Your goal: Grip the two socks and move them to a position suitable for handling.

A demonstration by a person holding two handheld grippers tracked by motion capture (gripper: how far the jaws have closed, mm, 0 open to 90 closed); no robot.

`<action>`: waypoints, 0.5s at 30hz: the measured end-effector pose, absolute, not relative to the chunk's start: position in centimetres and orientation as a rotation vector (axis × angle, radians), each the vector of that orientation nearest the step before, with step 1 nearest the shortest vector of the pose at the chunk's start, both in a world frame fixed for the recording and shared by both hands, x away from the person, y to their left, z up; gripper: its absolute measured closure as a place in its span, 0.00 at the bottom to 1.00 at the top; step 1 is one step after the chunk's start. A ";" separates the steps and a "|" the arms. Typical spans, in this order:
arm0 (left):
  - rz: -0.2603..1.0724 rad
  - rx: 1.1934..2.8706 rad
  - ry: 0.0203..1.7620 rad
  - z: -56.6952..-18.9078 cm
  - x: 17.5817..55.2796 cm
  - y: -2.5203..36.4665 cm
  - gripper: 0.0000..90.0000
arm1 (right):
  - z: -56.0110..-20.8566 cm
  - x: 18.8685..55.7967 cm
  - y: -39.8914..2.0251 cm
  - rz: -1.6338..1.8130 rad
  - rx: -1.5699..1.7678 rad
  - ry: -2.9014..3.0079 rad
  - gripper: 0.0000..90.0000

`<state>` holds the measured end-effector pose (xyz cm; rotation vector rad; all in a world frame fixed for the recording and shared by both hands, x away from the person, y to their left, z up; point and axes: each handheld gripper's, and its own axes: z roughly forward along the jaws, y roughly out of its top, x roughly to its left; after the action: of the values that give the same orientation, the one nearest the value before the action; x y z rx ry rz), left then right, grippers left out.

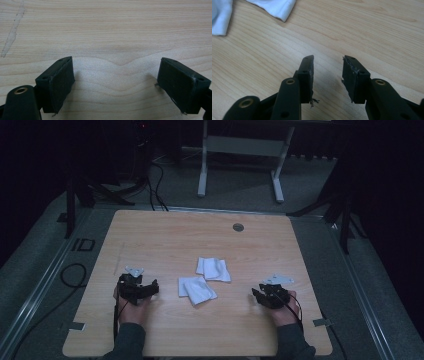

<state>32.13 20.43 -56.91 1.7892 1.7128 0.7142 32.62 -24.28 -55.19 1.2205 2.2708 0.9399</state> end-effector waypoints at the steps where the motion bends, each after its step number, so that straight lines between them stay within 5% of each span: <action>1: 0.714 1.789 1.712 -56.9 32.1 20.4 0.15 | -55.2 32.6 -24.2 0.948 1.221 2.276 0.68; 15: 0.714 1.789 1.712 -56.9 32.1 20.4 0.15 | -53.6 32.3 -22.1 0.983 1.112 2.336 0.70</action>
<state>32.12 20.43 -56.91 1.7893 1.7119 0.7141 32.27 -22.10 -53.61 1.1118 2.3356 0.9831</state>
